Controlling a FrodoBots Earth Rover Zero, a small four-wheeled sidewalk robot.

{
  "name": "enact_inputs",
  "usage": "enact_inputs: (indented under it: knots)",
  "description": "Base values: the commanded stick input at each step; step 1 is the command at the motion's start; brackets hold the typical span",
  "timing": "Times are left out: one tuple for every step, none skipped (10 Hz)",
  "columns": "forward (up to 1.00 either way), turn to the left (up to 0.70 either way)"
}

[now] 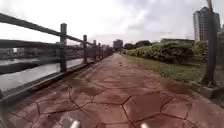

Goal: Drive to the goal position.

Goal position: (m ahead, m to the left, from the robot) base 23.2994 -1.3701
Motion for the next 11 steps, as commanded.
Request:
enact_inputs:
  knots:
    - [0.7,0.0]
    - [0.7,0.0]
    - [0.7,0.0]
    - [0.7,0.0]
    - [0.7,0.0]
    - [0.7,0.0]
    - [0.7,0.0]
    - [0.7,0.0]
    - [0.7,0.0]
    - [0.7,0.0]
    - [0.7,0.0]
